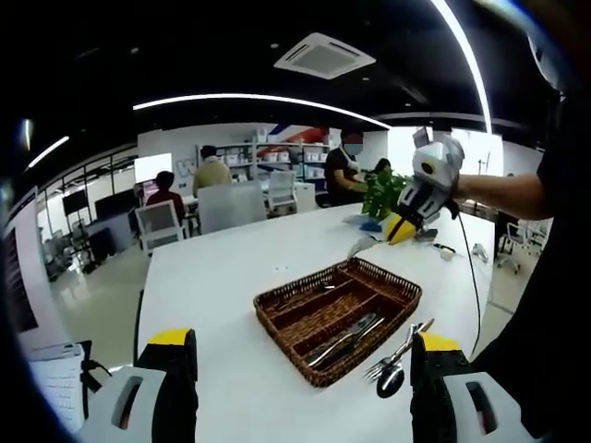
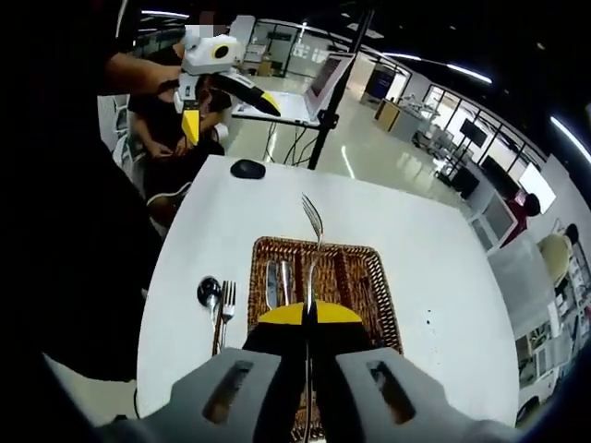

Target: Arrange the knives, forks, and spoons in their matching storage slots by inserting each utensil handle-first until every utensil is classified and aligned in the correct compartment

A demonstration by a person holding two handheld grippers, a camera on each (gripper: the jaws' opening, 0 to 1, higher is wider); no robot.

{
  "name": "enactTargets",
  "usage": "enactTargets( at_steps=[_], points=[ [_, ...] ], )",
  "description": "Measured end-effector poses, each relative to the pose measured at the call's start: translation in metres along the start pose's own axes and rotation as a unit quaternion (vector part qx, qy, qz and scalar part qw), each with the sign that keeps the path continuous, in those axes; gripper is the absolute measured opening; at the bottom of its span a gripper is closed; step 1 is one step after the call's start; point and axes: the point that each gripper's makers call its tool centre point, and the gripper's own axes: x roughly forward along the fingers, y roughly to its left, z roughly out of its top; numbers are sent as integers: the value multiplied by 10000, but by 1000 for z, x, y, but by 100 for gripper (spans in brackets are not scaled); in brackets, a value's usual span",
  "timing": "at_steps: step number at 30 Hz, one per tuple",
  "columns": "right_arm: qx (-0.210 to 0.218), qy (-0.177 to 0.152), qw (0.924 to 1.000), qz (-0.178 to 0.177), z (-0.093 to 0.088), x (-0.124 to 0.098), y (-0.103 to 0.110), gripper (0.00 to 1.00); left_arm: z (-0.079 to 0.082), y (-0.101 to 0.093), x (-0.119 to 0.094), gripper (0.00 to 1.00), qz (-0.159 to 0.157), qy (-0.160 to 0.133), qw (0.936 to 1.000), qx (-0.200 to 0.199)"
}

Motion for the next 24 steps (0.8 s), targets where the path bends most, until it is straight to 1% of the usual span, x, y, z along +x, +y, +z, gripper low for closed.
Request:
enactTargets(
  at_steps=[3, 7, 13, 19, 24],
  points=[
    [-56, 2, 10000, 4, 2, 3, -7, 0, -1, -1, 0, 100, -12, 34, 10000, 10],
    [-89, -8, 10000, 30, 4, 9, -16, 0, -5, 5, 0, 100, -10, 69, 10000, 15],
    [-100, -4, 9999, 37, 2, 17, -29, 0, -8, 10, 0, 100, 23, 74, 10000, -4],
    [-116, 3, 9999, 21, -1, 26, -43, 0, -17, 16, 3, 100, 36, 106, 9999, -67],
    [-89, 36, 10000, 27, -5, 32, -54, 0, -17, 18, 5, 100, 47, 110, 9999, -109]
  ],
)
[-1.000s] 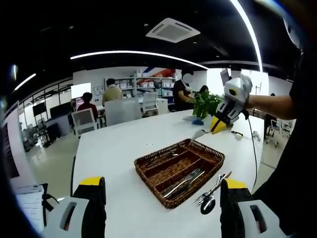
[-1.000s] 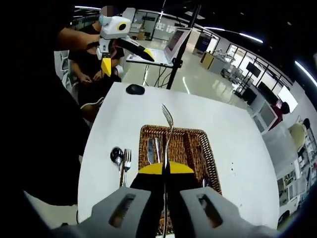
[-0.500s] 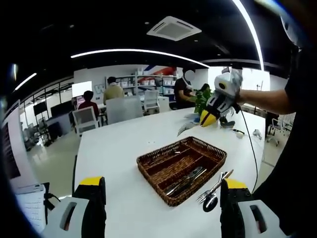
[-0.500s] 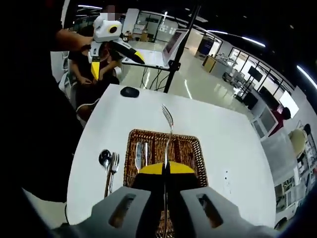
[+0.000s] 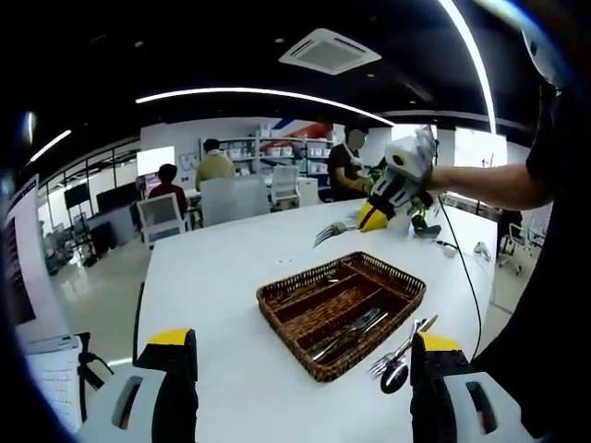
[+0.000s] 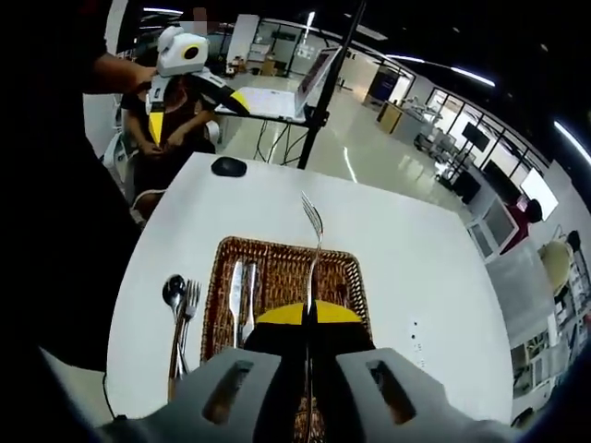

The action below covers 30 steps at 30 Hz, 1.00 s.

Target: Arrange the knives, forks, and spoons in their matching storage slots by inserting each utensil handle-first until every utensil is classified and aligned in the correct compartment

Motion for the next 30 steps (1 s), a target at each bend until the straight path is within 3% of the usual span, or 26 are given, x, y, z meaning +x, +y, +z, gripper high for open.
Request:
enactTargets(
  at_steps=[7, 15, 20, 23, 30],
  points=[
    [146, 78, 9997, 172, -16, 18, -2, 0, -3, 5, -2, 100, 65, 12, 10000, -55],
    [278, 158, 9991, 283, -47, 57, 1, 0, -11, 4, -9, 100, 178, 109, 9997, -125],
    [205, 270, 9990, 290, -61, 76, 7, 0, -17, 5, -17, 100, 283, 191, 9993, -169],
    [-39, 550, 9984, 154, -77, 93, 12, 0, -19, 4, -21, 100, 342, 219, 9990, -191],
    [-213, 726, 9970, 150, -92, 117, 16, 0, -29, 2, -29, 100, 416, 303, 9984, -250]
  ],
)
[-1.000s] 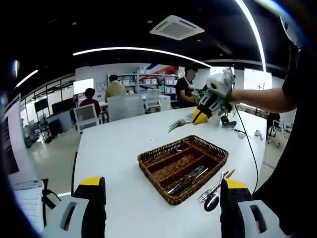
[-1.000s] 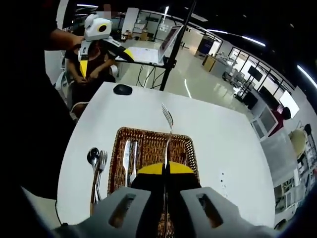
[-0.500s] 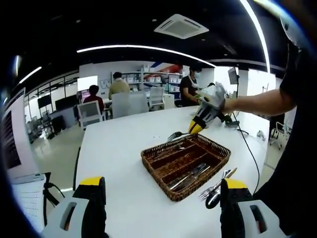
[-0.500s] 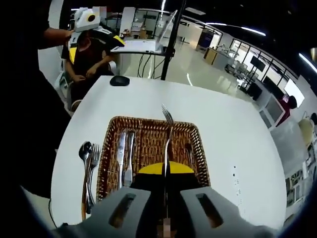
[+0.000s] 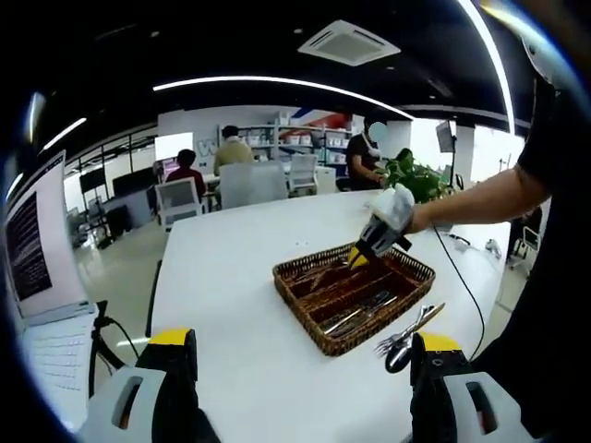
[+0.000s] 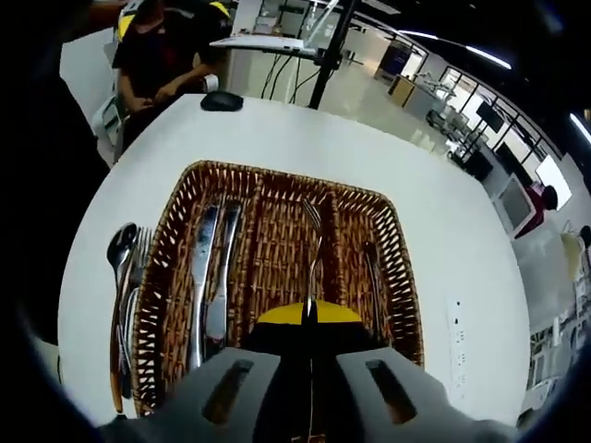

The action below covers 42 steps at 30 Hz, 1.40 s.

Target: Arrange the knives, forks, and spoons in their matching storage slots by inserting each utensil handle-first until every utensil is classified and aligned in the correct compartment

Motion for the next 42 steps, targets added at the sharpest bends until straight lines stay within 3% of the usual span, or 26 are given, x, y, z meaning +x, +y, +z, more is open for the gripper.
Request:
enactTargets(
  at_steps=[5, 7, 14, 22, 26, 31, 36, 38, 42],
  points=[
    [-147, 330, 9989, -304, -16, 10, -6, 0, -2, 2, -6, 100, 68, 9, 10000, -31],
    [-416, 517, 9970, -405, -24, 13, -7, 0, -5, 4, -9, 100, 112, 2, 9999, -68],
    [-632, 340, 9961, -517, -18, 25, -7, 0, -7, 4, -12, 100, 158, 75, 9998, -76],
    [-368, 493, 9975, -347, -35, 28, 1, 0, -6, 3, -11, 100, 164, 36, 9998, -55],
    [-197, 401, 9986, -275, -35, 22, 7, 1, -7, 1, -11, 100, 144, 46, 9999, -48],
    [-52, 317, 9986, -419, -31, 16, 3, 16, -4, -2, -9, 100, 102, 14, 9999, -16],
    [187, 176, 9985, -492, -27, 9, -1, 15, 0, -4, -9, 100, 77, -43, 10000, 20],
    [232, 182, 9983, -500, -29, 8, -3, 10, 0, -4, -9, 100, 69, -46, 10000, 26],
    [579, 126, 9977, -326, -31, 17, 1, 6, -2, -6, -9, 100, 60, -39, 10000, 14]
  ],
)
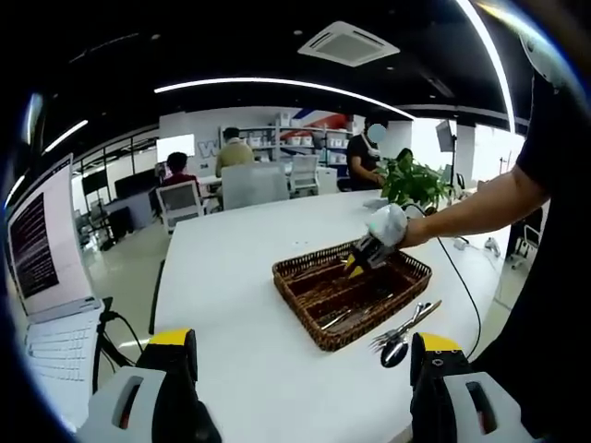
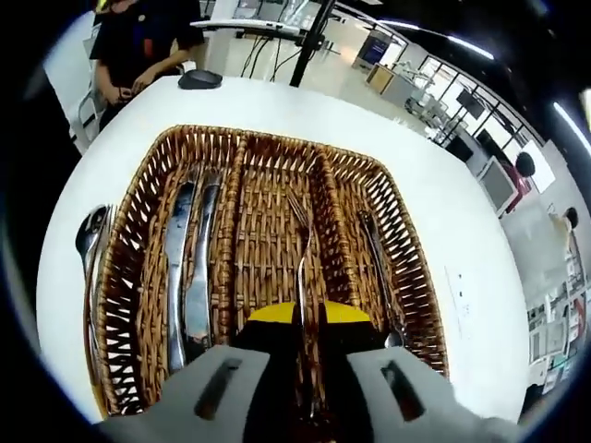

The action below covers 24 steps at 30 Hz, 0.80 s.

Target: Arrange the knives, forks, and spoons in their matching storage slots by inserting each utensil handle-first until every utensil is classified and aligned in the correct compartment

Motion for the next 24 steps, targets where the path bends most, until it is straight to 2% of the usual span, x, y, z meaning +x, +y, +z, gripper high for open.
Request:
enactTargets(
  at_steps=[3, 4, 7, 11, 14, 15, 20, 22, 24],
  points=[
    [76, 163, 9998, 48, -7, 8, 3, 0, -2, 1, -1, 100, 14, 31, 10000, -16],
    [38, -50, 10000, -37, 1, 8, 0, 0, -3, 2, -1, 100, 19, 35, 10000, -20],
    [381, 12, 9992, 124, 1, 7, 5, 0, -5, 4, -3, 100, 41, 64, 10000, -37],
    [301, -221, 9990, 258, 14, 3, 7, 0, -4, 6, -3, 100, 80, 63, 9999, -51],
    [160, -238, 9994, 188, 16, 2, 2, 0, -3, 8, 0, 100, 79, 70, 9999, -56],
    [51, -197, 9998, 62, 15, 2, -3, 0, -2, 7, 1, 100, 71, 71, 9999, -52],
    [204, -163, 9995, 150, 13, 5, -1, 0, 0, 6, 4, 100, 24, 66, 10000, -28],
    [183, -203, 9996, 104, 14, 3, -2, 0, 1, 7, 5, 100, 17, 60, 10000, -22],
    [394, -335, 9985, 153, 18, -2, -2, 0, 1, 8, 5, 100, 18, 65, 10000, -16]
  ],
)
